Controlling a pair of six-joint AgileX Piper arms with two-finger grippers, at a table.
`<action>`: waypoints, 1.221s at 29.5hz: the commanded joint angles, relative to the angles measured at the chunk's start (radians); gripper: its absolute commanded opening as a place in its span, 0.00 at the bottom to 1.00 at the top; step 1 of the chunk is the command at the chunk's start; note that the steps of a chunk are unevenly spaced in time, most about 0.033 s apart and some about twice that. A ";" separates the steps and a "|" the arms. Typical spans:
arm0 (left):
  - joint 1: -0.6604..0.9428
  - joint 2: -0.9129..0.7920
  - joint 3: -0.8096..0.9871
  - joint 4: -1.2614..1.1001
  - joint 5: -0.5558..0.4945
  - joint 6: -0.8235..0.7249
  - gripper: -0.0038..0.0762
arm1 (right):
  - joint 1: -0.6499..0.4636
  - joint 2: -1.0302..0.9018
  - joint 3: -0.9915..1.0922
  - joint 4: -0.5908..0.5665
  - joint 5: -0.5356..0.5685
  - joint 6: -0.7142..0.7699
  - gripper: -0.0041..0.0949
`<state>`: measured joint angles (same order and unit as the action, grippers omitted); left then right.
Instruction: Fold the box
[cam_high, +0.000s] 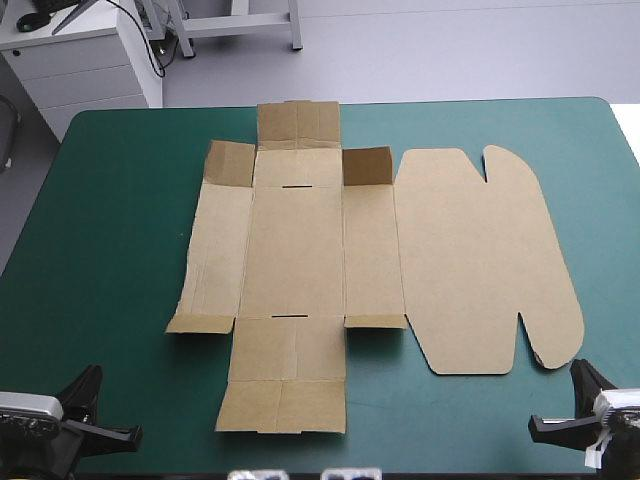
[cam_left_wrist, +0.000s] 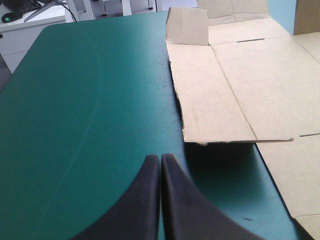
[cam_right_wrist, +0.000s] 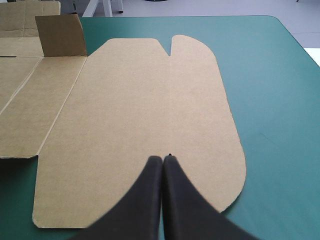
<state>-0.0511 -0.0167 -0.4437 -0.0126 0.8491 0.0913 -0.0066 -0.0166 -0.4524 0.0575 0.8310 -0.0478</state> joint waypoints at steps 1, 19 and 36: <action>0.003 -0.007 -0.022 -0.004 -0.071 -0.003 0.04 | -0.005 -0.017 -0.022 0.002 -0.079 -0.002 0.02; 0.003 0.006 -0.022 -0.004 -0.110 -0.003 0.04 | -0.005 -0.017 -0.022 0.002 -0.094 -0.002 0.02; 0.003 0.686 -0.313 -0.002 -0.174 0.078 0.04 | -0.005 0.174 -0.022 0.002 -0.107 -0.002 0.02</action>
<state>-0.0511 0.5373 -0.6703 -0.0126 0.7477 0.1293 -0.0066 0.1209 -0.4524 0.0575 0.7997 -0.0478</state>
